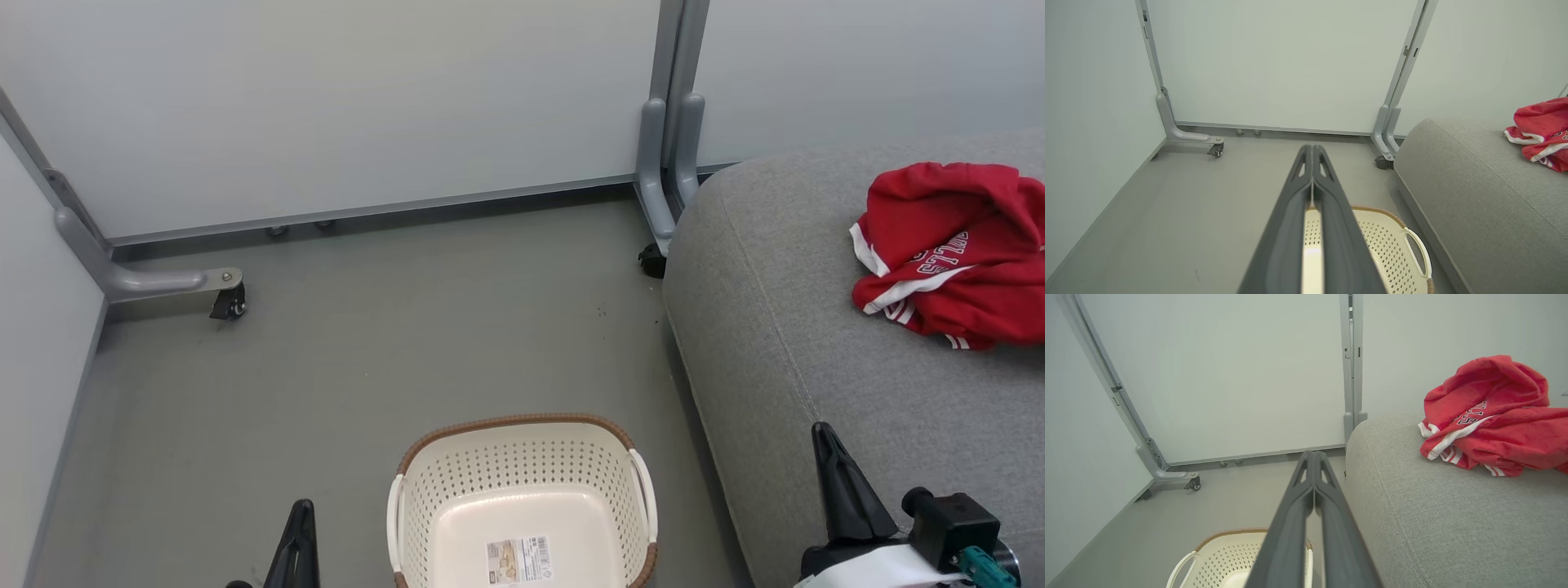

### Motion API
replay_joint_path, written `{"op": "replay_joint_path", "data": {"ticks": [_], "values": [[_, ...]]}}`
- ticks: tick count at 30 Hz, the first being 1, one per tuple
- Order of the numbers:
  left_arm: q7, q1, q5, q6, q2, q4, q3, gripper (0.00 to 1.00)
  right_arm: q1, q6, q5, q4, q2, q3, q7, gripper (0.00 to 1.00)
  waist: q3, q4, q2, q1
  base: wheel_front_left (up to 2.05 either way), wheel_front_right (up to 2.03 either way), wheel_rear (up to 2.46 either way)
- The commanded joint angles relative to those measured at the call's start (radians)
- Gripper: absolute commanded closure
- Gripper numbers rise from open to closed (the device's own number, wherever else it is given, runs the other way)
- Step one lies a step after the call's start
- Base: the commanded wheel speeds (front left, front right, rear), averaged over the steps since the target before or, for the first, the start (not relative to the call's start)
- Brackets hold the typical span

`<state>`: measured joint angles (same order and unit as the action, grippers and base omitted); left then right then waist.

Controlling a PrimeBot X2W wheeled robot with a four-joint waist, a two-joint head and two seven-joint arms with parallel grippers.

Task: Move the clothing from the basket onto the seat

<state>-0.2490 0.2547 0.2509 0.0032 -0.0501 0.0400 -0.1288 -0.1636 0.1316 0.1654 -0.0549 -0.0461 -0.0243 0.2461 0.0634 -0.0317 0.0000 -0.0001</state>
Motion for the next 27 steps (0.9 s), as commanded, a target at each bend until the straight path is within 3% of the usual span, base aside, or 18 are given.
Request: {"op": "replay_joint_path", "data": {"ticks": [1, 27], "values": [[0.007, -0.025, 0.051, -0.005, -0.008, -0.009, 0.008, 1.00, 0.021, 0.000, 0.056, 0.009, -0.008, 0.001, -0.009, 1.00, -0.001, 0.001, 0.0000, 0.0001, 0.00, 0.00, 0.00], [0.097, -0.143, 0.506, -0.051, -0.031, 0.071, 0.051, 1.00, 0.108, 0.000, 0.534, -0.056, -0.031, 0.016, -0.098, 1.00, -0.015, 0.007, 0.0000, 0.0001, 0.00, 0.00, 0.00]]}}
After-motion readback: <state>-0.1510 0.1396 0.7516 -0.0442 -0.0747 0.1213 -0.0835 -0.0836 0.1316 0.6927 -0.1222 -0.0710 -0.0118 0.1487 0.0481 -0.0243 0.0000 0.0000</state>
